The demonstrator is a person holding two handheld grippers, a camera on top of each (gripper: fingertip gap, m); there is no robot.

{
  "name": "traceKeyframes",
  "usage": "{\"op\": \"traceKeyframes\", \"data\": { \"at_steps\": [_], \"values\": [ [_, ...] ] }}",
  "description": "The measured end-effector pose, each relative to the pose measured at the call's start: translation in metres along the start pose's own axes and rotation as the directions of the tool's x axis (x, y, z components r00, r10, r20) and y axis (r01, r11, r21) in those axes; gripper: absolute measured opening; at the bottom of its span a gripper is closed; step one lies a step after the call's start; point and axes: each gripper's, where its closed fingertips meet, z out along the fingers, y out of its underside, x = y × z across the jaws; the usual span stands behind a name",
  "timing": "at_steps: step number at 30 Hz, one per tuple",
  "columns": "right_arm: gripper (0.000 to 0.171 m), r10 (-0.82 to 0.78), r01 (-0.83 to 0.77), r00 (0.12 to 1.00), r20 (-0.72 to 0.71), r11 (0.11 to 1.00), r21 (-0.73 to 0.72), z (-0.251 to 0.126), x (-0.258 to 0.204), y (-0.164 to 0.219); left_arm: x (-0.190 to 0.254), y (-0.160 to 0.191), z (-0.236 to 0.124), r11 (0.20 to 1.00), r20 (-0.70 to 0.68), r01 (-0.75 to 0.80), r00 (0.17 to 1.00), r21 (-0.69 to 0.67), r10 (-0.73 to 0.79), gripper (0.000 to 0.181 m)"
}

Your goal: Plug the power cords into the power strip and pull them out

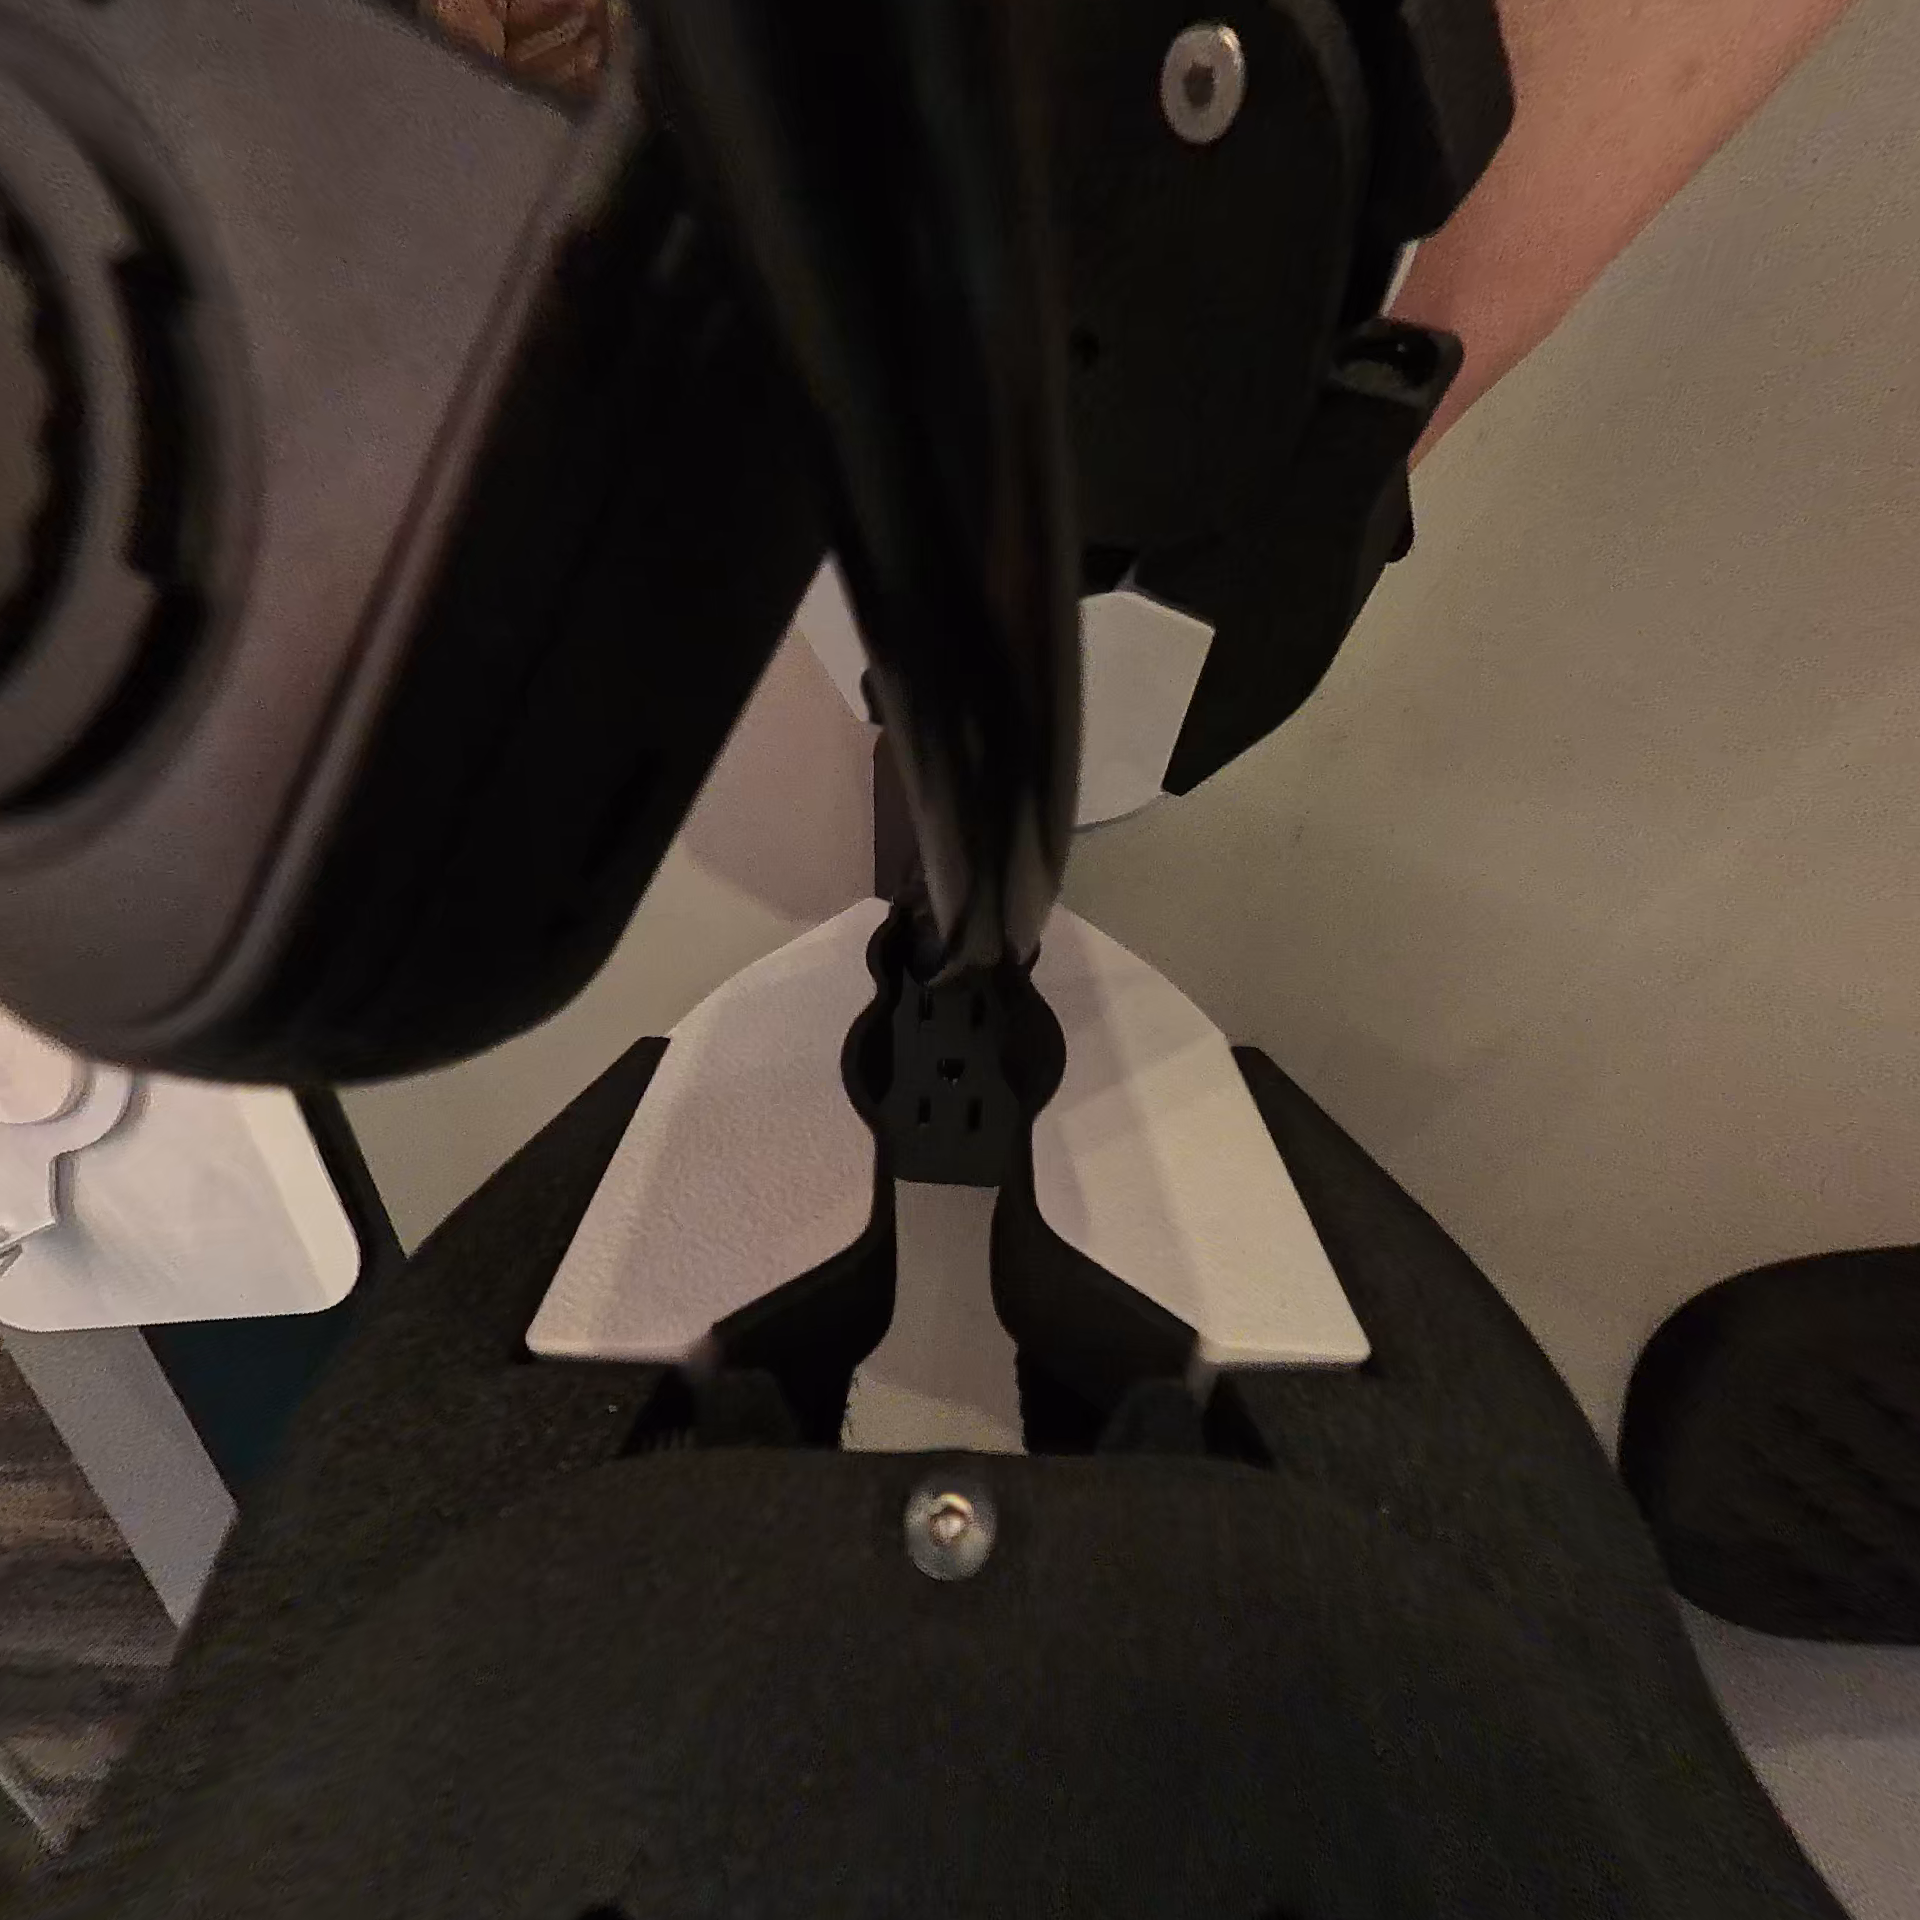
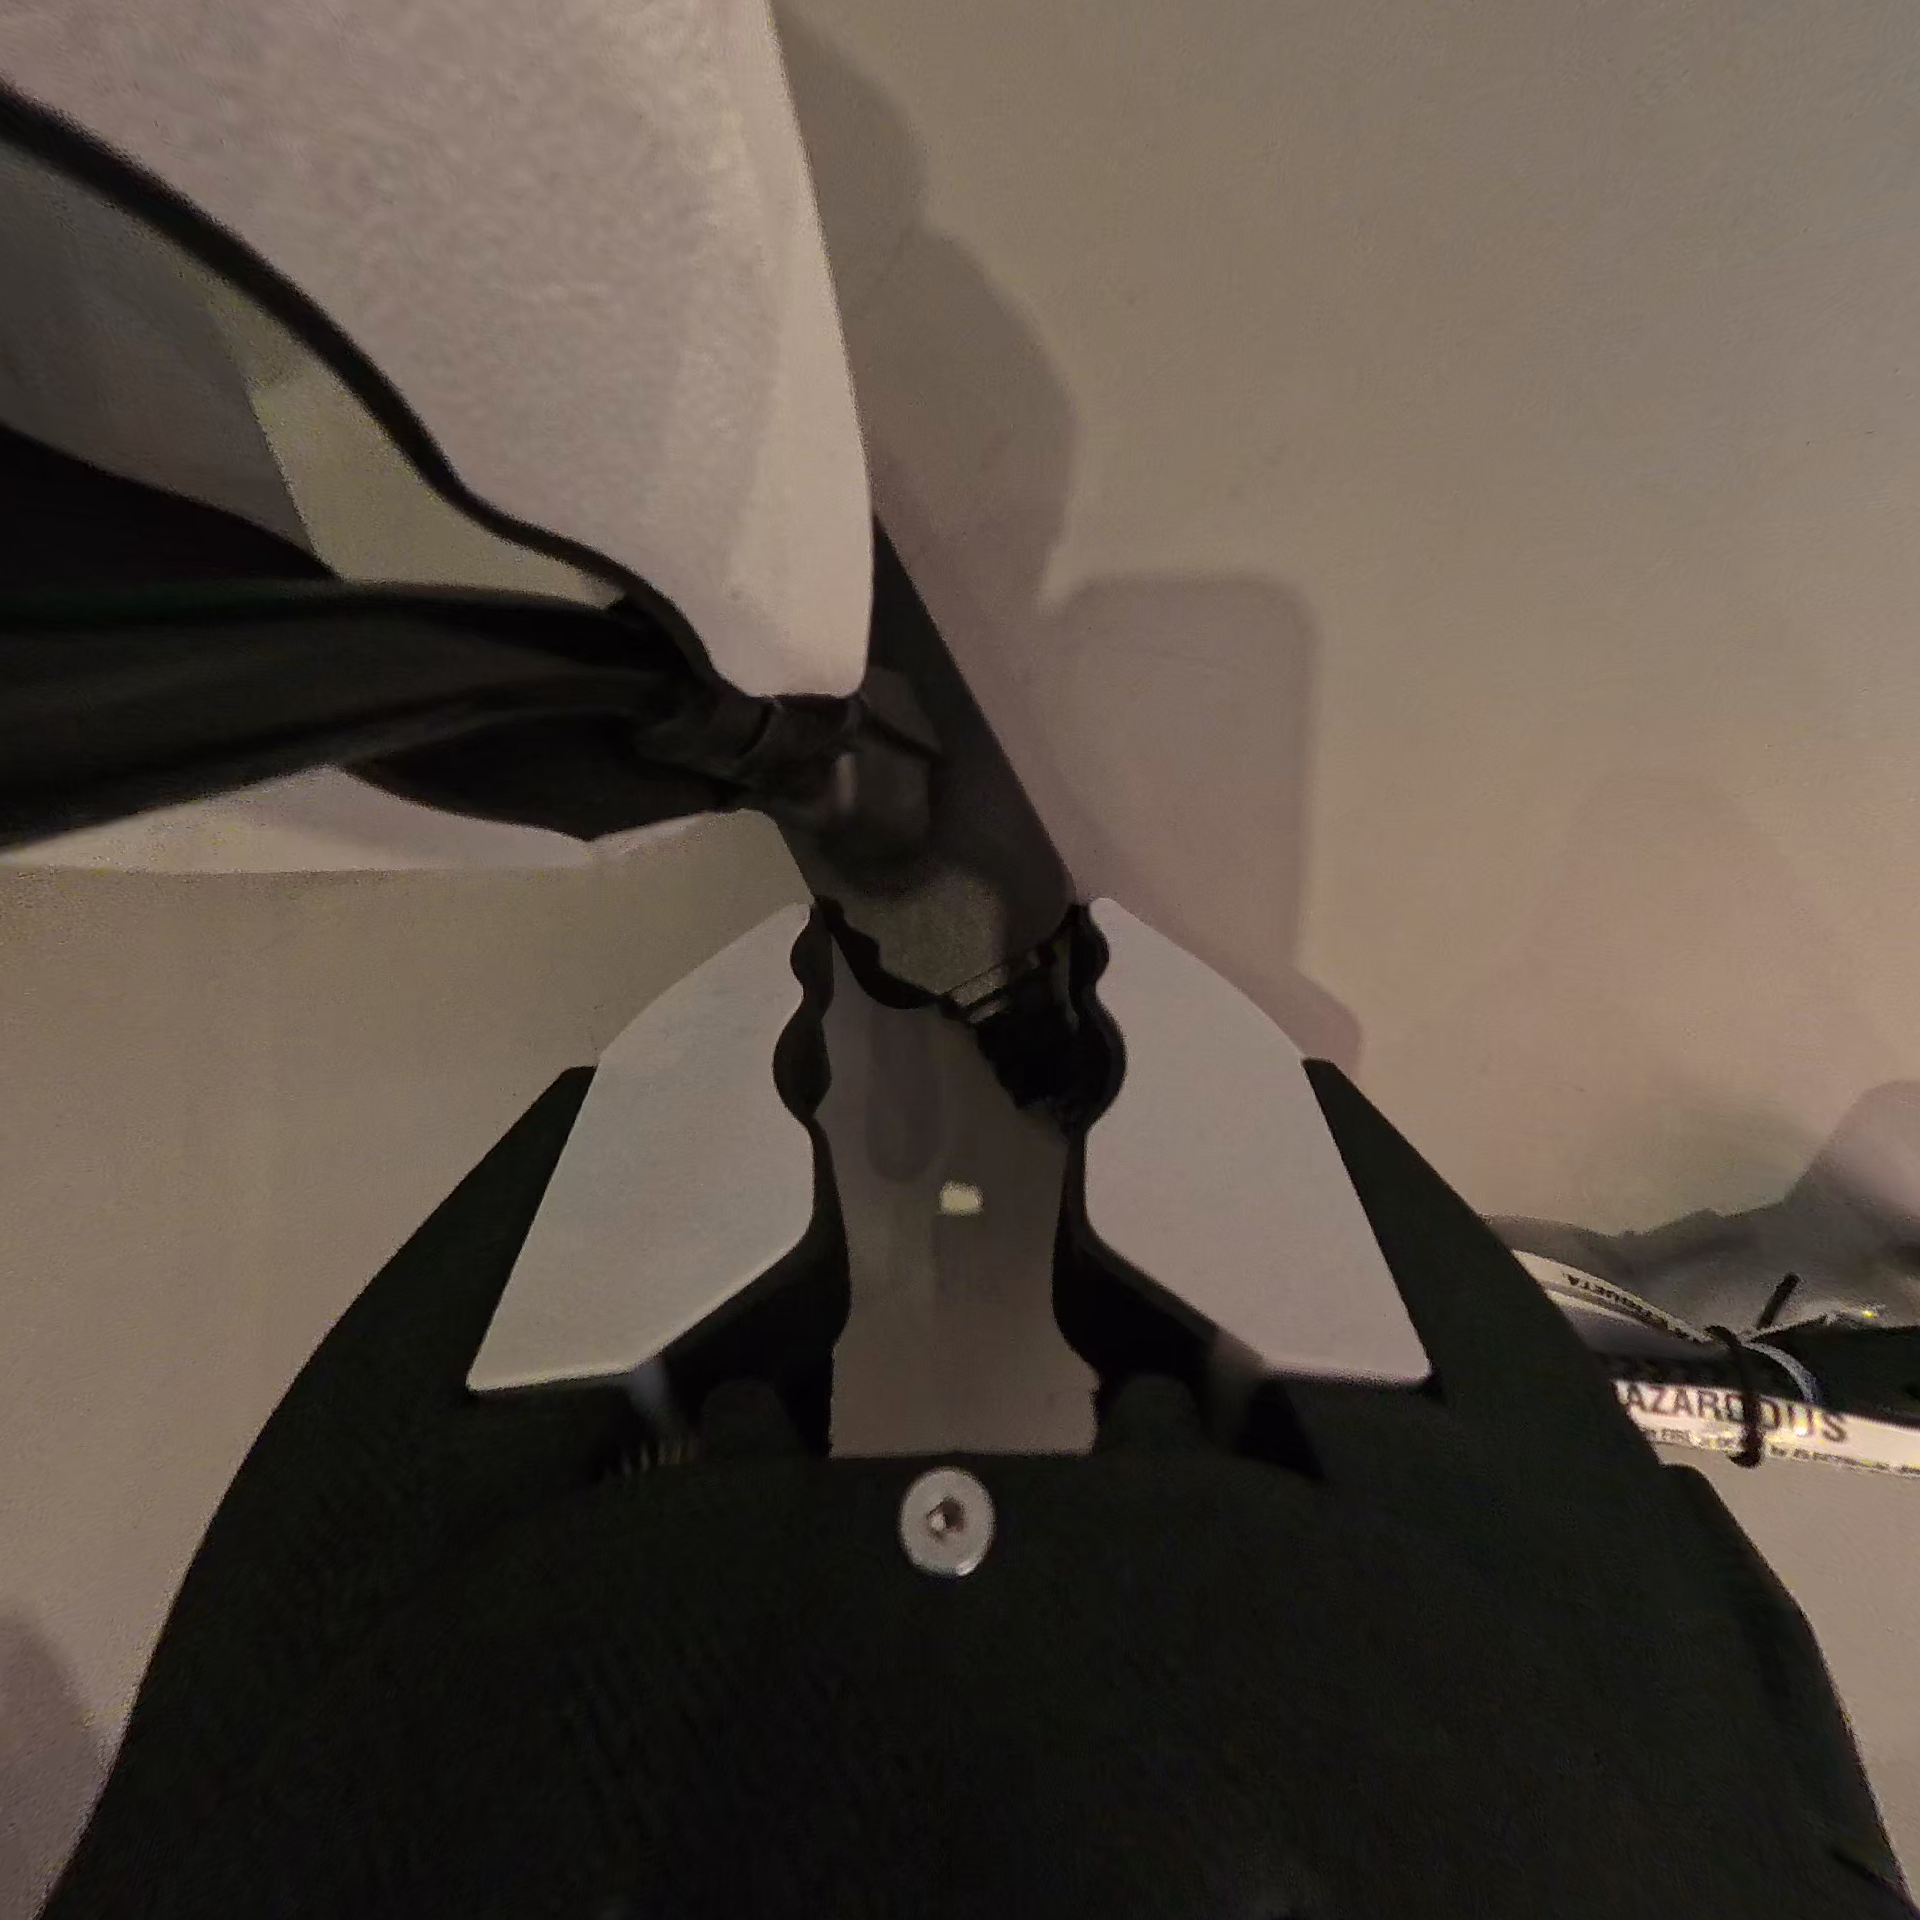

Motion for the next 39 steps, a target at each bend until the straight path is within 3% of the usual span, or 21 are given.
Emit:
{"op": "traceKeyframes", "data": {
  "at_steps": [5,10,13,15,19,27,32,39],
  "values": [
    [0.046,0.041,-0.041,0.999,-0.003,0.999,0.015,0.000,0.000,-0.001,0.000,0.001,0.000,0.997,0.015,-0.037,0.999,-0.072,0.038,0.017],
    [0.045,0.046,-0.046,0.999,0.029,0.999,-0.010,-0.004,0.002,0.002,0.000,0.008,-0.002,0.996,0.012,0.017,1.000,-0.082,-0.016,0.016],
    [0.037,-0.063,0.065,0.996,0.067,0.997,-0.032,-0.007,0.007,0.008,0.000,0.011,-0.003,0.998,0.003,0.031,1.000,-0.052,-0.031,0.016],
    [0.034,-0.191,0.188,0.973,0.127,0.981,0.037,-0.007,-0.001,0.003,0.001,0.010,-0.003,0.999,-0.005,0.036,0.999,-0.021,-0.036,0.016],
    [0.022,-0.311,0.305,0.945,0.097,0.949,0.075,-0.004,0.003,0.002,0.001,0.010,-0.003,1.000,-0.002,0.015,1.000,-0.007,-0.015,0.016],
    [0.021,-0.280,0.270,0.948,0.151,0.959,0.084,-0.004,0.003,0.003,-0.001,0.007,-0.004,0.999,0.000,-0.025,1.000,-0.033,0.025,0.016],
    [0.020,-0.264,0.260,0.955,0.131,0.964,0.047,-0.005,0.003,0.004,-0.002,0.014,-0.003,0.989,-0.009,-0.071,0.997,-0.129,0.070,0.016],
    [0.020,-0.198,0.199,0.973,0.121,0.980,0.005,-0.005,0.002,0.005,-0.001,0.015,-0.003,0.980,-0.039,-0.121,0.993,-0.161,0.116,0.015]
  ]
}}
